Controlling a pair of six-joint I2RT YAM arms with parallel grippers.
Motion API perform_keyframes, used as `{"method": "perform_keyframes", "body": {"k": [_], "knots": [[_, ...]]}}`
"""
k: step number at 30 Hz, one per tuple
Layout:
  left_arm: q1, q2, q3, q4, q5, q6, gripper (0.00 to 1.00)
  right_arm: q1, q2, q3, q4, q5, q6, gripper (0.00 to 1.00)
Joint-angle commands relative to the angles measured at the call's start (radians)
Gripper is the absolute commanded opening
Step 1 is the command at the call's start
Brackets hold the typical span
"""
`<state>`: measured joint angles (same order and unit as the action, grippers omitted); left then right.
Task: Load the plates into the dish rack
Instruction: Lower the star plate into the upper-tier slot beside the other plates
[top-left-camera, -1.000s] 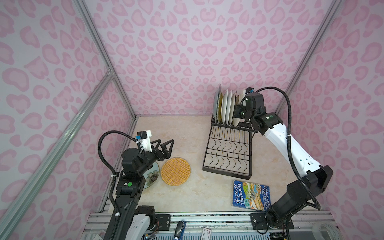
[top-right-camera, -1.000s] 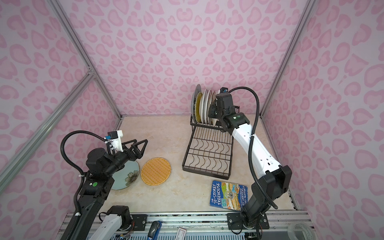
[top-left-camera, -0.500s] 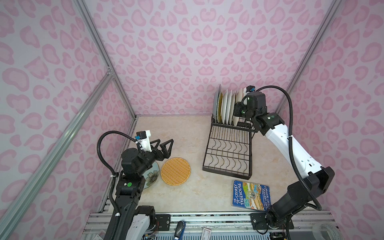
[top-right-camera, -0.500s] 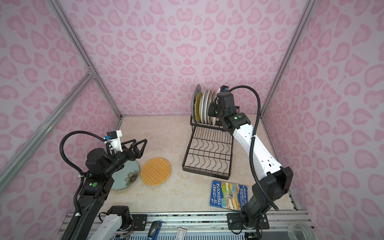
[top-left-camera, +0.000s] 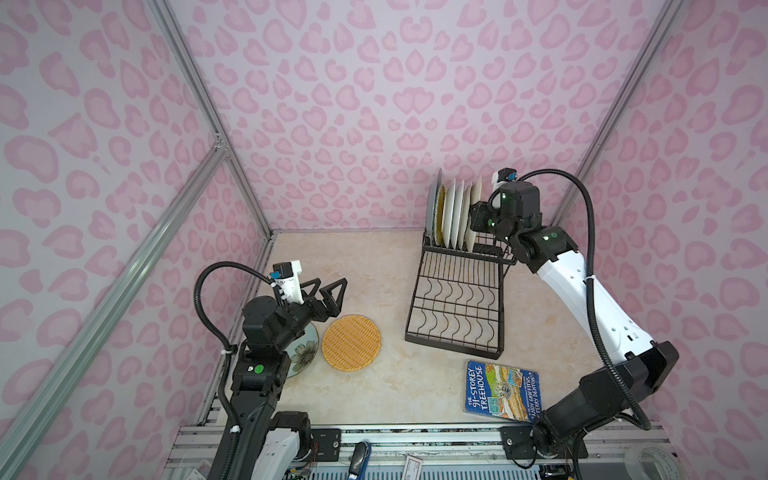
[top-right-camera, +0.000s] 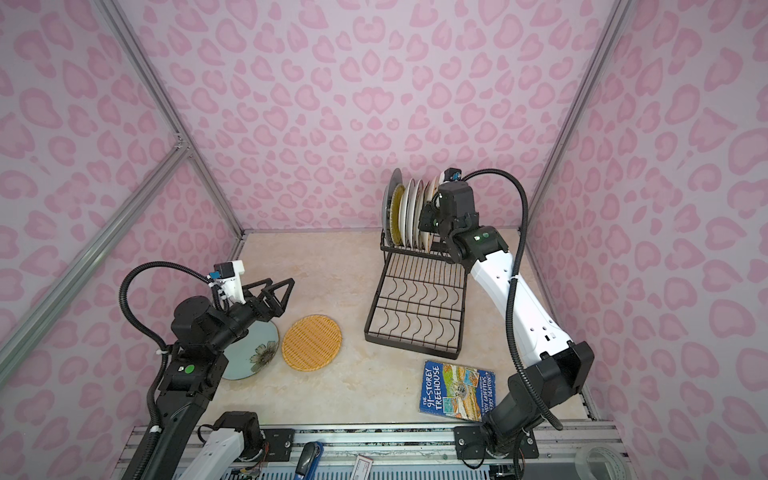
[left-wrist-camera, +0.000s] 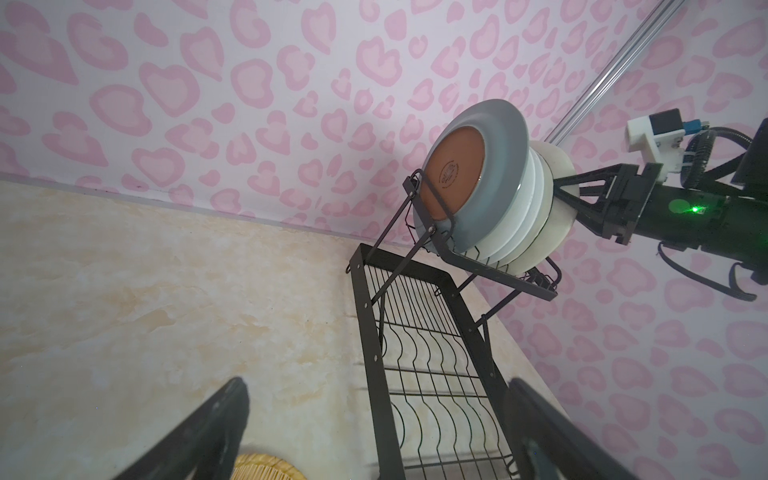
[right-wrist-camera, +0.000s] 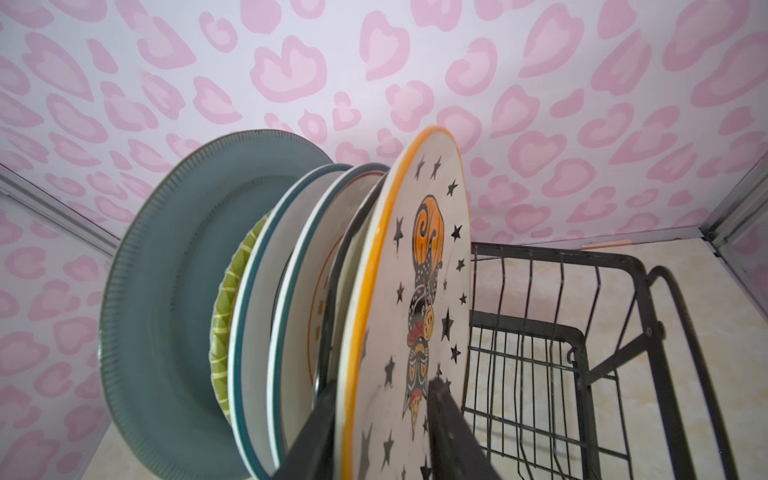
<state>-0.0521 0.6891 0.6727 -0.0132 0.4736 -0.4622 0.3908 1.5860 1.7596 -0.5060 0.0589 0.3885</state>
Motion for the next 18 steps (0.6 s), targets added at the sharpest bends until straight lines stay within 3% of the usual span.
{"method": "perform_keyframes", "body": {"k": [1, 18], "knots": [[0.002, -0.005, 0.0, 0.005, 0.004, 0.005, 0.98, 0.002, -0.01, 0.0, 0.017, -0.008, -0.005, 0.34], [0.006, -0.007, 0.002, 0.003, 0.001, 0.008, 0.98, 0.002, -0.038, 0.002, 0.021, -0.034, 0.004, 0.35]]}}
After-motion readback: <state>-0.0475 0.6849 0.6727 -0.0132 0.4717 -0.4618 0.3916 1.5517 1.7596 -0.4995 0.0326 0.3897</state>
